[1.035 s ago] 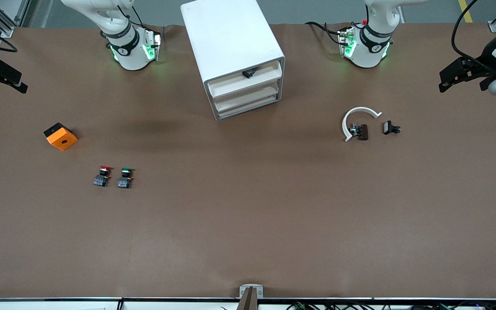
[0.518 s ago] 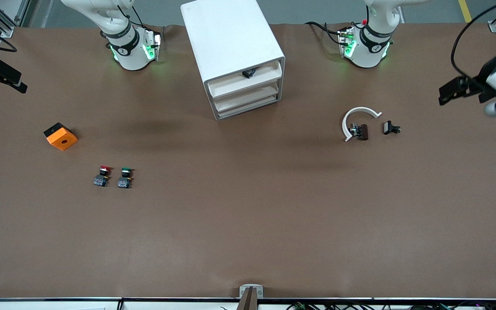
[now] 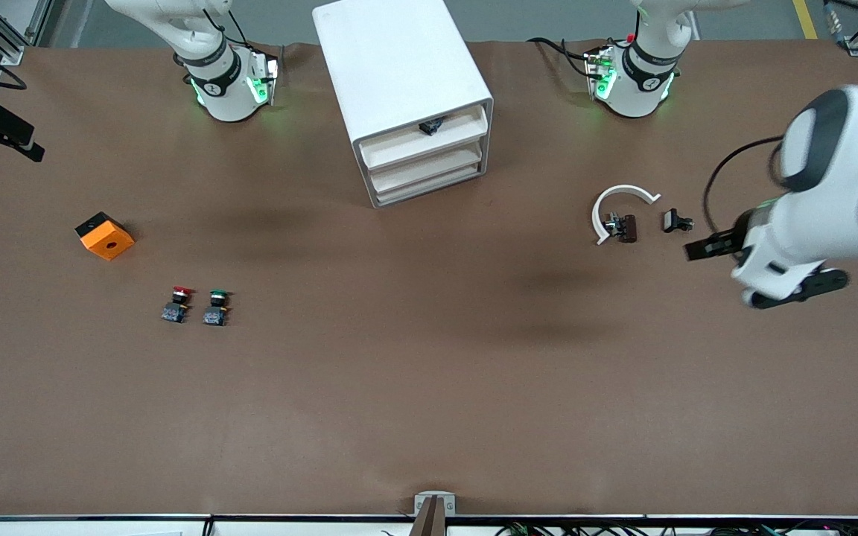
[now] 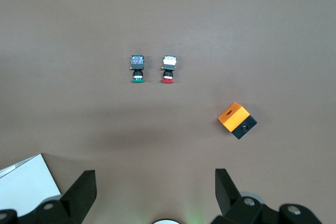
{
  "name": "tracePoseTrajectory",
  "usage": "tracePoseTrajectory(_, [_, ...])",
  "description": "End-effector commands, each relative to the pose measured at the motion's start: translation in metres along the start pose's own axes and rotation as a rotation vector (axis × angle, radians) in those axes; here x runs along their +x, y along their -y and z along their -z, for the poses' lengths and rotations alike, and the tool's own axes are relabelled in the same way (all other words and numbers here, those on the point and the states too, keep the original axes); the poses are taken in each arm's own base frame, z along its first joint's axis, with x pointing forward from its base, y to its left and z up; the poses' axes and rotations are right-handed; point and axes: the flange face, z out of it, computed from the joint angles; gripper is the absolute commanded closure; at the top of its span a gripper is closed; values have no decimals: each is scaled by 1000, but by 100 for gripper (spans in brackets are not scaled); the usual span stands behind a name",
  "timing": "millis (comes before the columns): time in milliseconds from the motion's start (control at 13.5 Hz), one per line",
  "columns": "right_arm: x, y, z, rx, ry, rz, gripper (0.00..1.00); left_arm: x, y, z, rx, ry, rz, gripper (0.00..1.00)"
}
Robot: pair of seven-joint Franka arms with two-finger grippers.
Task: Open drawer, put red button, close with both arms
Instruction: 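Move the left gripper to the white cabinet's drawer front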
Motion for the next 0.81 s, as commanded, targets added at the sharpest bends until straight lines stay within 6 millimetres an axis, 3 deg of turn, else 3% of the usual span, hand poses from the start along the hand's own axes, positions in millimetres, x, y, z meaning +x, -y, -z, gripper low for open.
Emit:
tracePoseTrajectory(0, [8,-5,0,-2,31,-20,0,1,-76,-45,76,35,267,0])
tracePoseTrajectory(222, [11,-5,-10,0,65,-16,0,-22,-139,-97,137,101,627,0])
tracePoseTrajectory(444, [18,-4,-19,-2,82,-9,0,-37,-173,-134,162,280,935,0])
tracePoseTrajectory(591, [25,-3,-27,-2,90,-6,0,-54,-195,-147,199,344,1059,0])
tracePoseTrajectory(739, [38,-2,-48,1,124,-7,0,-74,-213,-149,219,401,1132,0])
